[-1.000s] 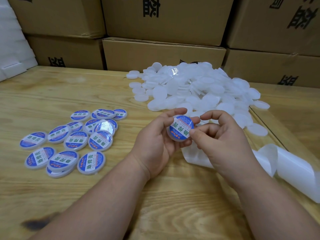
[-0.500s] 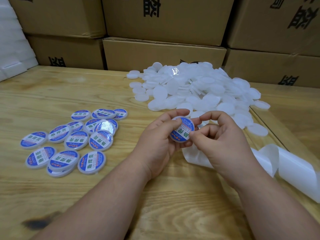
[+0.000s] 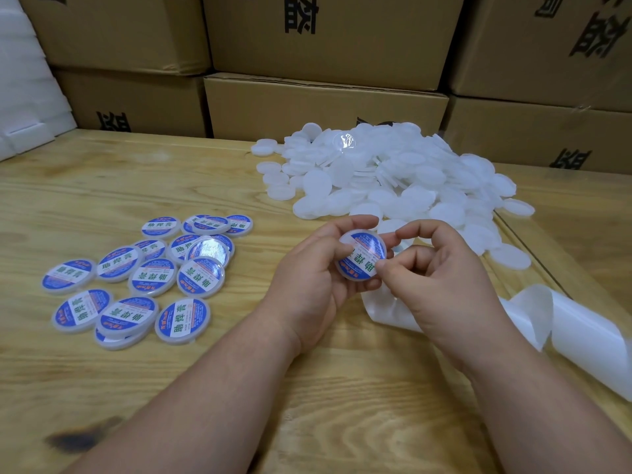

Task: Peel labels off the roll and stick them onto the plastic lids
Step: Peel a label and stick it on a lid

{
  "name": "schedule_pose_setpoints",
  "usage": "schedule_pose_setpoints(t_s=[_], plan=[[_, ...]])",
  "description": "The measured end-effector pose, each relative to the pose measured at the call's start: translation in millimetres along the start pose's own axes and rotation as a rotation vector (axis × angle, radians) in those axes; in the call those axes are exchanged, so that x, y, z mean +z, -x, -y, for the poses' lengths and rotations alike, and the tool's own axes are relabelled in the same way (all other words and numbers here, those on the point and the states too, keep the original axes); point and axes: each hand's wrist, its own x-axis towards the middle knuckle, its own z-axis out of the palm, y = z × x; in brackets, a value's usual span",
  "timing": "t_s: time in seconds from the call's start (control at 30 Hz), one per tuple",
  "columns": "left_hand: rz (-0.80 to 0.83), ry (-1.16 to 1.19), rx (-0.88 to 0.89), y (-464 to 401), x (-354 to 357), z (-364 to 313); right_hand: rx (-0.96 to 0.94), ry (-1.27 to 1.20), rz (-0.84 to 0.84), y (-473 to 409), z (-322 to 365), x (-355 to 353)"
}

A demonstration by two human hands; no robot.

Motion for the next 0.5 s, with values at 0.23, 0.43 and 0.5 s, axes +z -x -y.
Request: schedule_pose_setpoints(t_s=[0.23,0.43,0.5], plan=[[-0.016,-0.039,-0.005,1.3,2.3,-0.7,0.001,0.014,-0.003,-0.4,-1.3,-0.7],[-0.016,-0.220,0.009,1.8,5.5,1.6,-0.041,0.158,-0.068,-0.1,-2.3,1.1],[-0.010,-0.260,0.028,2.6,5.6,3.9,-0.071,0.209,-0.107,0.4,-2.7,1.9]])
